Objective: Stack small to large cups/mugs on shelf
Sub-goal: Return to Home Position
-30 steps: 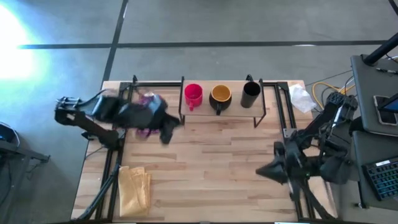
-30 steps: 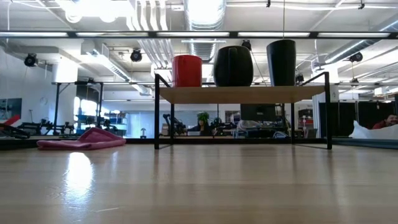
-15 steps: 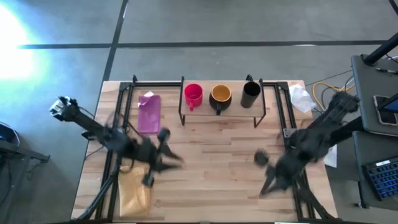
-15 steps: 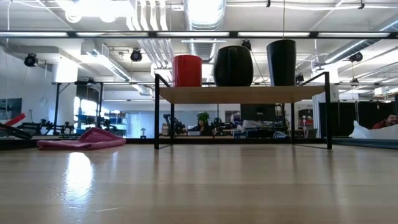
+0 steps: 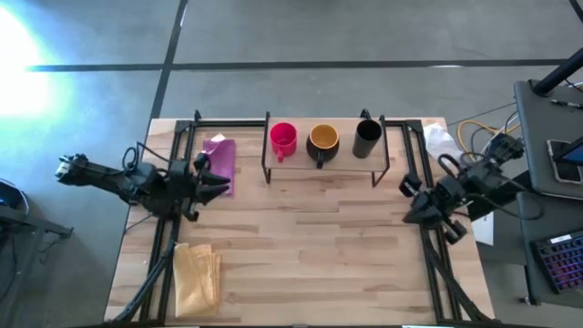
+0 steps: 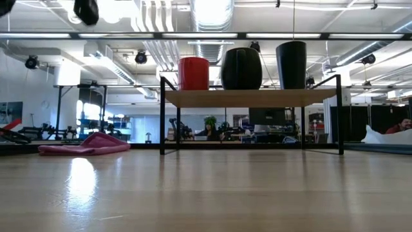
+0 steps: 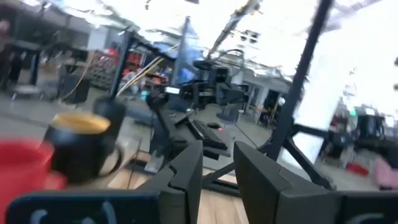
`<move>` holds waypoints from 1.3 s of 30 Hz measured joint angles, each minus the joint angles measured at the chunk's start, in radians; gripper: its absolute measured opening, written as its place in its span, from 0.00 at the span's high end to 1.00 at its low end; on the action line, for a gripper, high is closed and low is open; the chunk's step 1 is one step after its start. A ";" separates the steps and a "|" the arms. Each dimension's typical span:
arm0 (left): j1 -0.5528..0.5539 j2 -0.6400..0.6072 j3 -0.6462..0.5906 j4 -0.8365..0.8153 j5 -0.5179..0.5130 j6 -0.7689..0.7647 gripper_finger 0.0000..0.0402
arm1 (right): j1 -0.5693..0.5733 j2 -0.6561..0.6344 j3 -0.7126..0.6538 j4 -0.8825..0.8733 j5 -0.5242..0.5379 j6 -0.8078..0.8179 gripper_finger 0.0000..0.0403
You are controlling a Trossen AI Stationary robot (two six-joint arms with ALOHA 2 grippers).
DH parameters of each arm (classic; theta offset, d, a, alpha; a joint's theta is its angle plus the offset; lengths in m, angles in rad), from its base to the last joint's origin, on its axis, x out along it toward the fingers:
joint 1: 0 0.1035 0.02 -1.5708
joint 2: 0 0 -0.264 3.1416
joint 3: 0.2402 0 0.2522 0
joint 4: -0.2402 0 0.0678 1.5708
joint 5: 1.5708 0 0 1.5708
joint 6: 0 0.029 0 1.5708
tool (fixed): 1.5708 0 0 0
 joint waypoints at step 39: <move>0.061 -0.408 -0.469 -0.220 -0.262 -0.334 0.81 | -0.017 -0.454 -0.581 -0.041 0.321 0.035 0.98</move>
